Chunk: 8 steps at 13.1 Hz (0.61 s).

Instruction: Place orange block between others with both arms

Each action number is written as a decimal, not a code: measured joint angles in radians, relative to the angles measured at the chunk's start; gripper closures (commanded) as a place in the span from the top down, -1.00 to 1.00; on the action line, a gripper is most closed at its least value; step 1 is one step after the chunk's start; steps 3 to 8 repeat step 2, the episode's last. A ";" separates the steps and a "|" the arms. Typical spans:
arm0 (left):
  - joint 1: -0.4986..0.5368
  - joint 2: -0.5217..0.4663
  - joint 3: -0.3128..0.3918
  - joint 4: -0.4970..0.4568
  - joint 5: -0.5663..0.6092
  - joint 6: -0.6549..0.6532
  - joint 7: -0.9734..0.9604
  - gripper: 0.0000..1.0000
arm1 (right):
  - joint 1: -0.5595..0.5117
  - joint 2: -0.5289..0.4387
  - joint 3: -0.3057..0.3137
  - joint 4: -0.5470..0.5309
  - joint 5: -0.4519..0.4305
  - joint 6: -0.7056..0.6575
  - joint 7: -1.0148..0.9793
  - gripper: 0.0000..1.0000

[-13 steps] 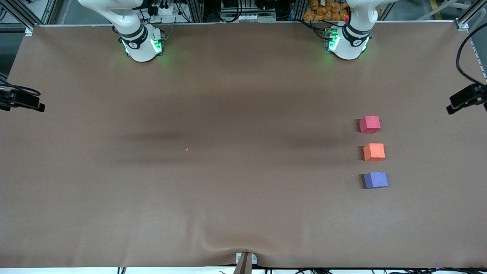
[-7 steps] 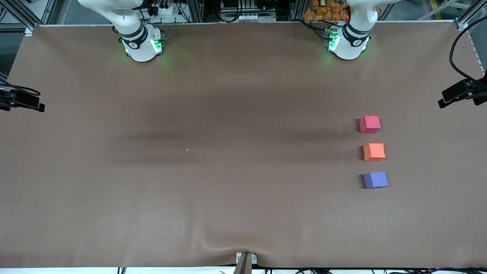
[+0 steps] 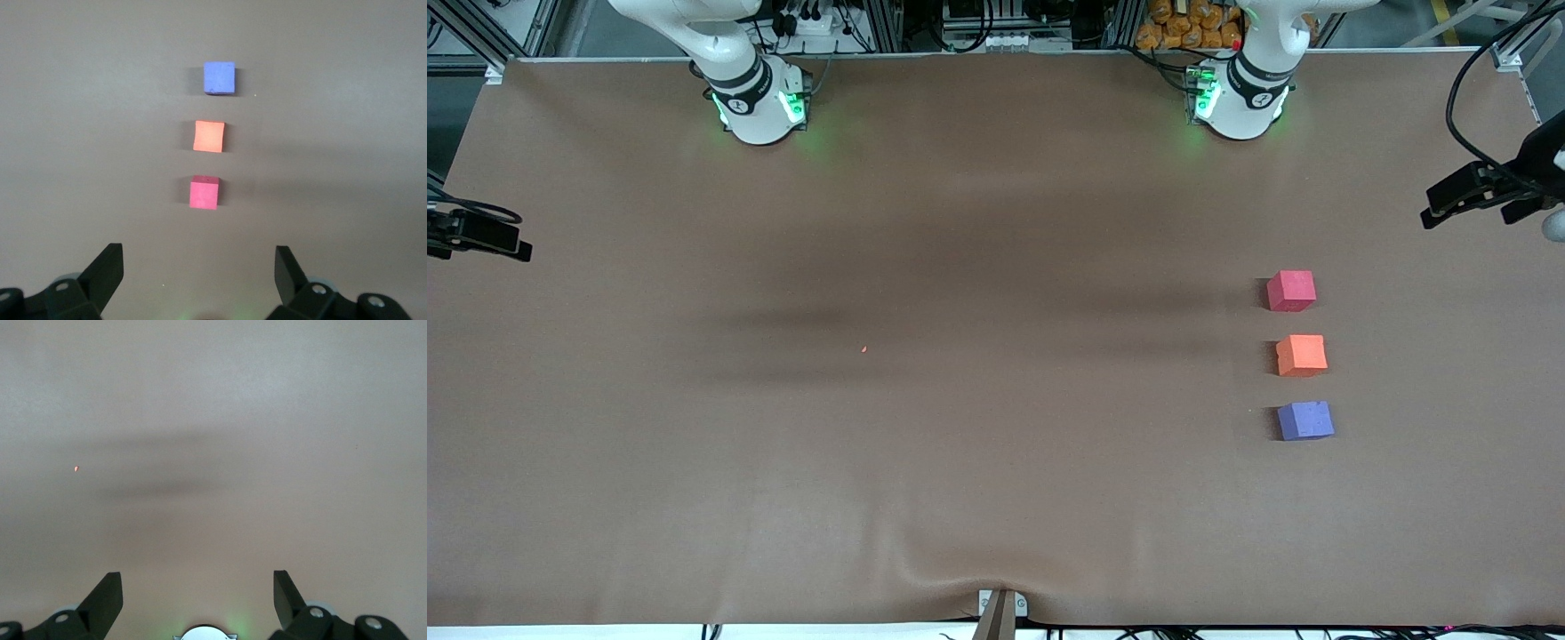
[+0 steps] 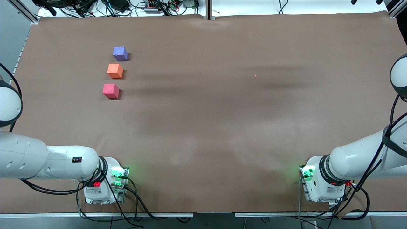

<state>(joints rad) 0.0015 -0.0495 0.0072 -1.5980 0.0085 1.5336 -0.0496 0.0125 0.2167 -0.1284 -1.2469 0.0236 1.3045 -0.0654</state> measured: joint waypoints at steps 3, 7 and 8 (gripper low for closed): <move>0.000 0.000 0.005 0.007 0.004 0.002 0.000 1.00 | 0.000 0.000 0.000 0.000 0.000 0.000 0.000 1.00; 0.000 0.000 0.005 0.007 0.004 0.002 0.000 1.00 | 0.000 0.000 0.000 0.000 0.000 0.000 0.000 1.00; 0.000 0.000 0.005 0.007 0.004 0.002 0.000 1.00 | 0.000 0.000 0.000 0.000 0.000 0.000 0.000 1.00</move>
